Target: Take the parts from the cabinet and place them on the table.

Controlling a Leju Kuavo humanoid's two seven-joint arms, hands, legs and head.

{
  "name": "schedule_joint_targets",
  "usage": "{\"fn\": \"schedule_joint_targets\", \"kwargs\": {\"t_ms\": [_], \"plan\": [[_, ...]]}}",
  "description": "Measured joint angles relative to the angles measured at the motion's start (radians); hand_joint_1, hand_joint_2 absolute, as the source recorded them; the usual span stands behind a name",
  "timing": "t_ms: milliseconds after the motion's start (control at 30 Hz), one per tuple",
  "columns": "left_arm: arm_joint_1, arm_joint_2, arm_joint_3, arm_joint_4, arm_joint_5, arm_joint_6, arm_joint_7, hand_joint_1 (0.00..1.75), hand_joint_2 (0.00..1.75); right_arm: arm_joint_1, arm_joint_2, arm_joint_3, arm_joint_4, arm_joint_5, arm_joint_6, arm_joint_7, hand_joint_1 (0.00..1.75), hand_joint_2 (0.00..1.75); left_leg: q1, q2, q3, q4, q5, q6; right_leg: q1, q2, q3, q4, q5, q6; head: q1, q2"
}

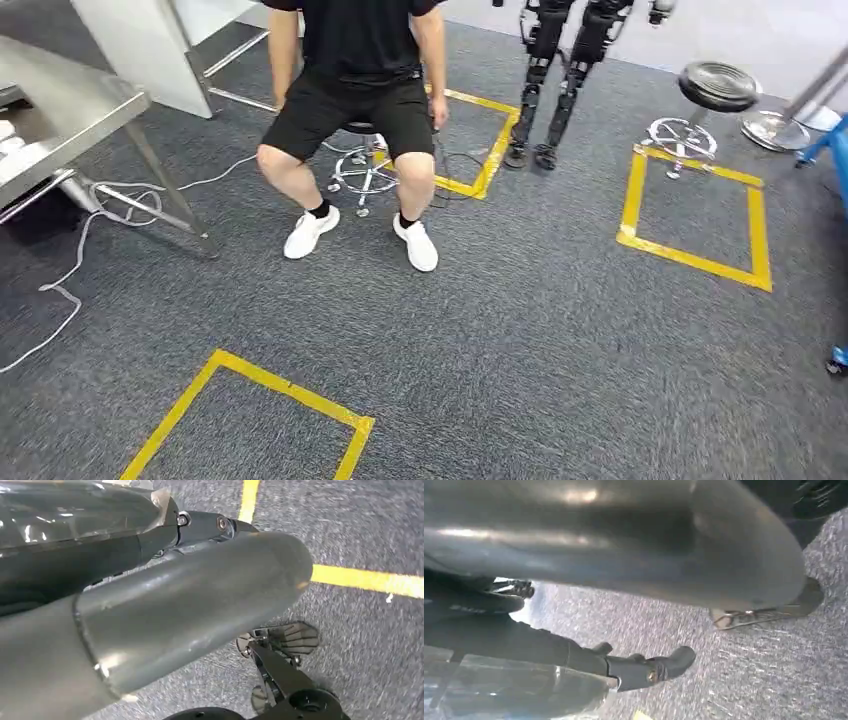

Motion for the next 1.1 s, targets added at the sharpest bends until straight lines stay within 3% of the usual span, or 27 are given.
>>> {"fn": "schedule_joint_targets", "kwargs": {"t_ms": [33, 67, 100, 133, 167, 200, 233, 300, 333, 367, 400, 433, 500, 533, 567, 633, 667, 700, 767, 833, 867, 900, 933, 1000, 1033, 1067, 1100], "plan": [[-0.001, 0.000, 0.000, 0.000, 0.000, -0.005, 0.000, 0.00, 0.00, 0.002, 0.000, 0.000, 0.000, 0.005, -0.003, 0.000, 0.00, 0.00, 0.000, 0.013, 0.001, 0.000, -0.001, -0.001, -0.004, -0.003, -0.001, 0.004, 0.006, 0.009, -0.001, 0.000], [-0.003, 0.000, 0.000, 0.000, 0.000, -0.007, 0.000, 0.00, 0.00, 0.003, 0.000, 0.000, 0.000, 0.008, -0.005, 0.000, 0.00, 0.00, 0.001, 0.024, 0.003, 0.000, -0.002, -0.004, -0.008, -0.006, 0.024, -0.043, 0.029, 0.021, 0.001, 0.000], [-0.003, 0.000, 0.000, 0.000, 0.000, -0.007, 0.000, 0.00, 0.00, 0.004, 0.000, 0.000, 0.000, 0.011, -0.007, 0.000, 0.00, 0.00, 0.003, 0.035, 0.005, 0.000, -0.005, -0.008, -0.011, -0.015, 0.068, -0.124, 0.060, 0.033, 0.000, 0.000], [-0.003, 0.000, 0.000, 0.000, 0.000, -0.007, 0.000, 0.00, 0.00, 0.002, 0.000, 0.000, 0.000, 0.013, -0.010, 0.000, 0.00, 0.00, 0.005, 0.045, 0.010, 0.001, -0.008, -0.012, -0.016, -0.043, 0.121, -0.220, 0.091, 0.042, 0.000, 0.000], [-0.003, 0.000, 0.000, 0.000, 0.000, -0.007, 0.001, 0.00, 0.00, -0.001, 0.000, 0.000, 0.000, 0.016, -0.013, 0.000, 0.00, 0.00, 0.003, 0.056, 0.016, 0.001, -0.012, -0.020, -0.017, -0.104, 0.168, -0.301, 0.110, 0.043, 0.003, 0.000], [-0.002, 0.001, 0.000, 0.000, 0.000, -0.006, 0.002, 0.00, 0.00, -0.007, 0.002, 0.000, 0.000, 0.018, -0.014, 0.000, 0.00, 0.00, -0.005, 0.066, 0.018, 0.004, -0.022, -0.032, -0.001, -0.112, 0.174, -0.309, 0.120, 0.034, 0.004, 0.000], [-0.004, 0.001, 0.000, 0.000, -0.001, -0.005, 0.003, 0.00, 0.00, -0.005, 0.002, 0.000, 0.000, 0.021, -0.014, 0.000, 0.00, 0.00, -0.007, 0.074, 0.024, 0.001, -0.023, -0.038, -0.002, -0.091, 0.170, -0.309, 0.123, 0.019, -0.003, 0.000], [-0.012, 0.000, 0.000, 0.000, -0.001, -0.002, 0.006, 0.00, 0.00, -0.003, 0.002, 0.000, 0.000, 0.024, -0.015, 0.000, 0.00, 0.00, -0.001, 0.099, 0.037, -0.010, -0.021, -0.048, 0.006, -0.070, 0.155, -0.309, 0.123, 0.006, -0.005, 0.000], [-0.014, -0.001, 0.000, 0.000, -0.001, -0.002, 0.006, 0.00, 0.00, -0.003, 0.000, 0.000, 0.000, 0.025, -0.017, 0.000, 0.00, 0.00, 0.002, 0.105, 0.040, -0.010, -0.027, -0.057, -0.004, -0.057, 0.173, -0.314, 0.127, -0.006, -0.004, 0.000], [-0.015, -0.001, 0.000, 0.000, -0.002, -0.003, 0.006, 0.00, 0.00, -0.002, 0.000, 0.000, 0.000, 0.028, -0.017, 0.000, 0.00, 0.00, 0.009, 0.049, 0.034, 0.013, -0.047, -0.063, -0.015, -0.044, 0.172, -0.318, 0.129, -0.012, -0.011, 0.000], [-0.014, -0.002, 0.000, 0.000, -0.002, -0.003, 0.006, 0.00, 0.00, -0.003, 0.000, 0.001, 0.000, 0.033, -0.018, 0.000, 0.00, 0.00, 0.010, 0.002, 0.012, 0.066, -0.085, -0.060, -0.014, -0.036, 0.172, -0.318, 0.131, -0.025, -0.016, 0.000], [-0.011, -0.003, 0.000, 0.000, -0.002, -0.003, 0.006, 0.00, 0.00, -0.004, 0.001, 0.001, 0.000, 0.034, -0.018, 0.000, 0.00, 0.00, 0.010, -0.023, -0.027, 0.150, -0.131, -0.058, -0.010, -0.024, 0.171, -0.318, 0.133, -0.035, -0.017, 0.000], [-0.004, -0.002, 0.000, 0.000, -0.002, 0.002, 0.006, 0.00, 0.00, -0.003, 0.003, 0.002, 0.000, 0.036, -0.018, 0.000, 0.00, 0.00, 0.007, -0.039, -0.109, 0.305, -0.184, -0.057, 0.000, 0.009, 0.172, -0.317, 0.132, -0.036, -0.018, 0.000], [-0.002, -0.002, 0.000, 0.000, -0.002, 0.004, 0.006, 0.00, 0.00, -0.002, 0.003, 0.002, 0.000, 0.038, -0.018, 0.000, 0.00, 0.00, 0.007, -0.040, -0.126, 0.321, -0.172, -0.055, 0.003, 0.024, 0.173, -0.316, 0.132, -0.036, -0.018, 0.000], [-0.002, -0.002, 0.000, 0.000, -0.002, 0.005, 0.006, 0.00, 0.00, -0.001, 0.002, 0.002, 0.000, 0.039, -0.019, 0.000, 0.00, 0.00, 0.007, -0.040, -0.120, 0.288, -0.137, -0.051, 0.005, 0.039, 0.176, -0.316, 0.132, -0.036, -0.018, 0.000], [-0.002, -0.002, 0.000, 0.000, -0.008, 0.006, 0.006, 0.00, 0.00, -0.001, 0.002, 0.002, 0.000, 0.040, -0.023, 0.000, 0.00, 0.00, 0.008, -0.053, -0.057, 0.132, -0.038, -0.043, 0.007, 0.068, 0.181, -0.315, 0.132, -0.035, -0.018, 0.000], [-0.002, -0.002, 0.000, 0.000, -0.008, 0.006, 0.006, 0.00, 0.00, -0.002, 0.002, 0.002, 0.000, 0.040, -0.024, 0.000, 0.00, 0.00, 0.008, -0.091, -0.022, 0.049, 0.001, -0.037, 0.006, 0.081, 0.182, -0.315, 0.132, -0.035, -0.018, 0.000], [-0.002, -0.002, 0.000, 0.000, -0.009, 0.007, 0.006, 0.00, 0.00, -0.004, 0.003, 0.002, 0.000, 0.040, -0.026, 0.000, 0.00, 0.00, 0.006, -0.117, -0.013, 0.021, -0.005, -0.036, 0.018, 0.090, 0.179, -0.309, 0.129, -0.030, -0.017, 0.000], [-0.006, -0.002, 0.000, 0.000, -0.010, 0.007, 0.006, 0.00, 0.00, -0.003, 0.003, 0.002, 0.000, 0.040, -0.028, 0.000, 0.00, 0.00, -0.002, -0.094, -0.016, 0.021, -0.003, -0.031, 0.013, 0.105, 0.169, -0.314, 0.133, -0.019, -0.017, 0.000], [-0.011, -0.003, 0.000, 0.000, -0.010, 0.007, 0.006, 0.00, 0.00, 0.002, 0.003, 0.002, 0.000, 0.040, -0.028, 0.000, 0.00, 0.00, -0.005, -0.074, -0.009, 0.008, 0.005, -0.016, 0.011, 0.121, 0.157, -0.320, 0.136, -0.004, -0.016, 0.000], [-0.013, -0.006, 0.000, 0.000, -0.010, 0.007, 0.006, 0.00, 0.00, 0.002, 0.002, 0.002, 0.000, 0.040, -0.029, 0.000, 0.00, 0.00, 0.000, -0.061, -0.005, -0.003, 0.015, -0.005, 0.010, 0.075, 0.155, -0.296, 0.129, -0.006, -0.016, 0.000], [-0.011, -0.006, 0.000, 0.000, -0.011, 0.007, 0.005, 0.00, 0.00, 0.000, 0.002, 0.002, 0.000, 0.041, -0.029, 0.000, 0.00, 0.00, -0.002, -0.051, -0.003, -0.006, 0.017, 0.002, 0.012, 0.027, 0.132, -0.255, 0.100, -0.010, -0.014, 0.000], [-0.009, -0.006, 0.000, 0.000, -0.011, 0.007, 0.006, 0.00, 0.00, -0.002, 0.002, 0.002, 0.000, 0.041, -0.029, 0.000, 0.00, 0.00, -0.003, -0.035, -0.004, -0.006, 0.017, 0.004, 0.010, 0.009, 0.093, -0.182, 0.061, -0.014, -0.012, 0.000], [-0.007, -0.006, 0.000, 0.000, -0.011, 0.009, 0.006, 0.00, 0.00, -0.004, 0.003, 0.002, 0.000, 0.041, -0.029, 0.000, 0.00, 0.00, -0.006, -0.007, -0.006, -0.006, 0.015, 0.005, 0.001, 0.000, 0.016, -0.029, 0.003, -0.012, -0.014, 0.000], [-0.008, -0.005, 0.000, 0.000, -0.010, 0.009, 0.006, 0.00, 0.00, -0.003, 0.002, 0.002, 0.000, 0.041, -0.029, 0.000, 0.00, 0.00, -0.007, 0.007, -0.007, -0.006, 0.015, 0.004, -0.003, -0.002, -0.001, 0.007, -0.001, -0.002, -0.013, 0.000], [-0.008, -0.005, 0.000, 0.000, -0.011, 0.010, 0.006, 0.00, 0.00, 0.000, 0.002, 0.002, 0.000, 0.041, -0.029, 0.000, 0.00, 0.00, -0.006, 0.018, -0.006, -0.006, 0.014, 0.002, -0.007, -0.004, 0.011, -0.016, 0.011, 0.008, -0.013, 0.000], [-0.009, -0.006, 0.000, 0.000, -0.011, 0.011, 0.006, 0.00, 0.00, 0.001, 0.002, 0.002, 0.000, 0.041, -0.029, 0.000, 0.00, 0.00, -0.005, 0.029, -0.004, -0.005, 0.012, 0.000, -0.011, -0.009, 0.045, -0.078, 0.037, 0.021, -0.012, 0.000]]}}
